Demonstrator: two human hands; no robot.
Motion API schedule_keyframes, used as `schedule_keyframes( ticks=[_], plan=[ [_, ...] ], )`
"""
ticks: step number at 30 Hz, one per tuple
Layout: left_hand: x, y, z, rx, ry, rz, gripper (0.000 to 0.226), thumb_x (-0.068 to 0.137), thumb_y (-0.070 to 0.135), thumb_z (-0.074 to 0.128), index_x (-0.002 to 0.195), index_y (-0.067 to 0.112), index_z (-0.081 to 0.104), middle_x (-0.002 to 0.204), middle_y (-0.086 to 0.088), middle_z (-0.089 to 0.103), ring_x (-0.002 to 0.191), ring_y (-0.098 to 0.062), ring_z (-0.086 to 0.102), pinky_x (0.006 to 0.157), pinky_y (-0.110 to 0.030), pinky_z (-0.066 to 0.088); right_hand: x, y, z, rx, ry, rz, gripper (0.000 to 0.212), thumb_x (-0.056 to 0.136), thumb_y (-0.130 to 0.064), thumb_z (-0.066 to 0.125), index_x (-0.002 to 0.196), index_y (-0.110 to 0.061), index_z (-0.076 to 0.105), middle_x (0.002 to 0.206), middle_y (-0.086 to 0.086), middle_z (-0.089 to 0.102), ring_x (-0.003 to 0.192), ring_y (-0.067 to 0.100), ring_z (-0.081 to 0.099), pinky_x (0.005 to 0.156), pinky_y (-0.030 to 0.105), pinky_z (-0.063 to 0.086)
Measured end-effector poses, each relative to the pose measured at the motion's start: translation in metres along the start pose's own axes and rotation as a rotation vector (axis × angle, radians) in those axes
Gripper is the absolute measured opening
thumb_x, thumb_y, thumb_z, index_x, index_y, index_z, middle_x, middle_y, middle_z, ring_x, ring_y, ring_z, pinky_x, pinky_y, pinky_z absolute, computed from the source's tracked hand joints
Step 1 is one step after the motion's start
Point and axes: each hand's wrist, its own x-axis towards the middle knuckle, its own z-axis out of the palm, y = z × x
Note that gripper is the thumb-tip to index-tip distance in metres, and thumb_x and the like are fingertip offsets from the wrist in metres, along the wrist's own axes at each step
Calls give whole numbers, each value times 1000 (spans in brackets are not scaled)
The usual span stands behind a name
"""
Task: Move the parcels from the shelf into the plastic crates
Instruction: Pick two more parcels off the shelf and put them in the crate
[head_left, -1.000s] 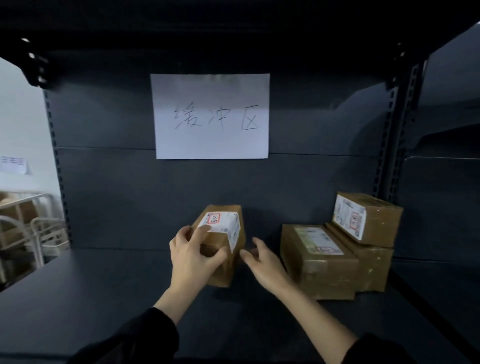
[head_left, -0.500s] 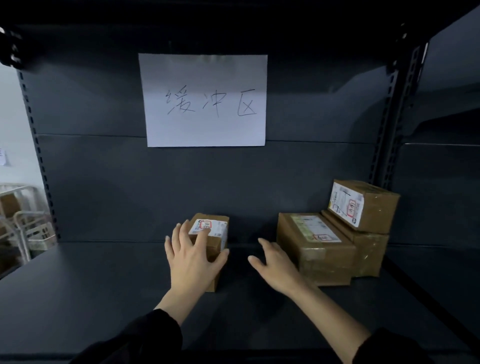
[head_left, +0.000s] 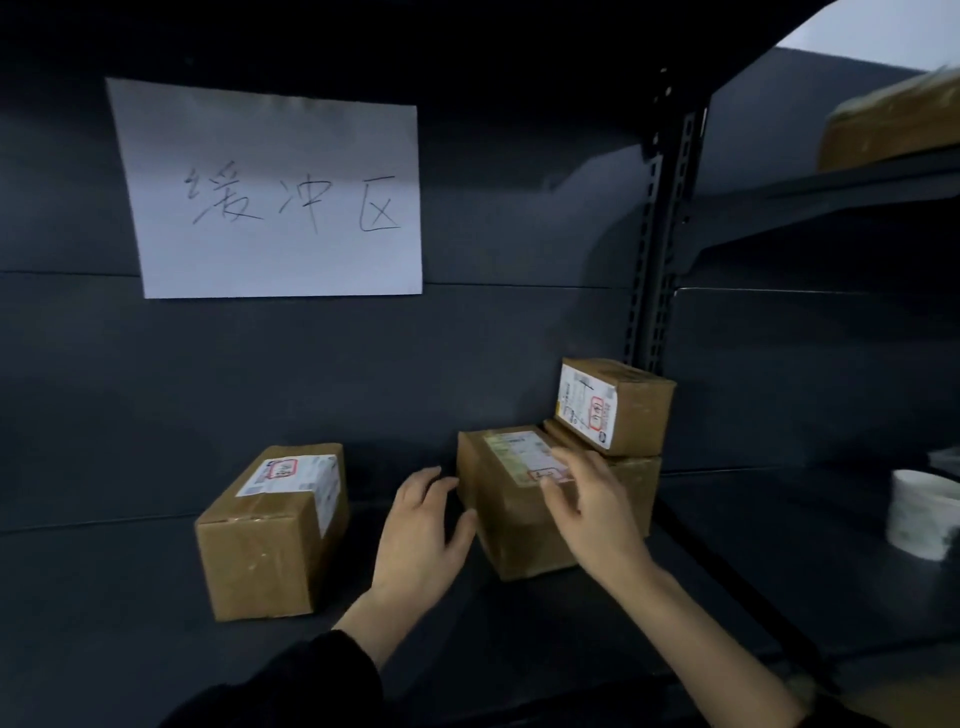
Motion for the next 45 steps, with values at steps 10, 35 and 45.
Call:
schedule_keyframes(
  ticks=[10, 35, 45],
  plan=[
    [23, 36, 38, -682, -305, -552, 54, 94, 48, 40, 139, 17, 42, 133, -7, 55, 121, -24, 52, 105, -35, 40, 3, 47, -3, 191, -143, 450, 23, 95, -37, 47, 107, -18, 54, 87, -10, 54, 79, 3, 51, 70, 22, 41],
    [-15, -35, 4, -343, -95, -334, 73, 84, -7, 50, 146, 13, 17, 139, -3, 46, 124, -10, 45, 93, -14, 34, -20, 8, 88, 272, -230, 222, 64, 85, -13, 65, 139, -15, 32, 136, 1, 43, 121, 6, 42, 97, 12, 30],
    [-19, -33, -2, -312, -79, -334, 73, 82, 3, 63, 143, 10, 24, 139, 0, 42, 134, -17, 38, 100, -13, 33, -17, 10, 90, 259, -252, 246, 65, 83, -21, 68, 138, -14, 34, 137, 4, 47, 125, 14, 46, 104, 24, 37]
  ],
)
